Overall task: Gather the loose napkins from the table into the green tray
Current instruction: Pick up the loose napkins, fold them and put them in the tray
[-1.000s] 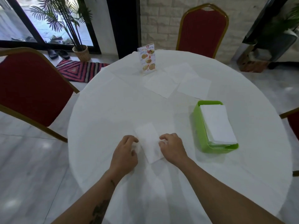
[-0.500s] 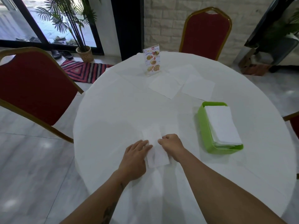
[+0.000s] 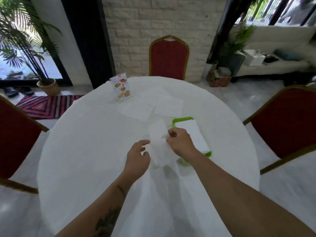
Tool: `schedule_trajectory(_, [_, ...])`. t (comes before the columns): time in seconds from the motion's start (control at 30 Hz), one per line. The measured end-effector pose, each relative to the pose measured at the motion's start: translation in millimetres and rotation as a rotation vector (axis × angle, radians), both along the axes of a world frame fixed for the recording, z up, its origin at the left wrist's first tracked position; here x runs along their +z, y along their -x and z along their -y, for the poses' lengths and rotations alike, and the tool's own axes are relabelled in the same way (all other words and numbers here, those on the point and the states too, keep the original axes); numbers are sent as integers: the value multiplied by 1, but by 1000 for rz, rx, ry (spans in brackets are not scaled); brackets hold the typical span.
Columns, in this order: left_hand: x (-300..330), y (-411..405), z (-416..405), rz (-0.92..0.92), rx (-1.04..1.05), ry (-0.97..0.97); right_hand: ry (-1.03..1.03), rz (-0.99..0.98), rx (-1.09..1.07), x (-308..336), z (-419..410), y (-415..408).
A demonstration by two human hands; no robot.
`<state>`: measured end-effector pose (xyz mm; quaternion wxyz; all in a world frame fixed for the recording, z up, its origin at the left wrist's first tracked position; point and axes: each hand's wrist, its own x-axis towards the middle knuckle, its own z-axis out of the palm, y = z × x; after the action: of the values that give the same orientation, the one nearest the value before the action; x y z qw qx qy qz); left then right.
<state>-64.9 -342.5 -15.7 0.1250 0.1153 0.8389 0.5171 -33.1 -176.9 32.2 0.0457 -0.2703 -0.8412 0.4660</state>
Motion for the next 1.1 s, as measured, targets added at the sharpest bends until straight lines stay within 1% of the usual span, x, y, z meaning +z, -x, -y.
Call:
schedule_trajectory(0.13, [22,7,-47,-4,-39,-13,36,-21,-92,22,-47,-2])
schedule_trajectory(0.3, [24,3,-93,-12,-165,92,49,63,-180,17,-101,-11])
schedule_trajectory(0.43, [14,-4,-110,-70,-253,226,63,139,-170,3,-124,-16])
schedule_trajectory(0.53, [10,-7,-117,-175,-310,305,37,144,-133,-9,-134,-10])
schedule_trajectory(0.6, [10,-9,-119,-266,-347,375,-12,146,-82,-14,-136,-6])
schedule_trajectory(0.67, [10,-8,-122,-344,-362,403,-64,156,-24,-18,-138,-3])
schedule_trajectory(0.77, [10,-6,-127,-393,-388,438,-181,156,39,-20,-138,-1])
schedule_trajectory(0.87, [6,-1,-128,-396,-429,496,-482,130,118,-24,-133,-6])
schedule_trajectory(0.93, [3,1,-127,-370,-468,545,-659,154,235,-28,-127,-11])
schedule_trajectory(1.0, [0,3,-124,-333,-513,594,-746,255,381,-34,-119,-16])
schedule_trajectory(1.03, [-1,3,-122,-325,-527,606,-762,306,421,-35,-116,-17])
schedule_trajectory(1.1, [1,4,-119,-323,-518,581,-772,347,419,-32,-113,-18])
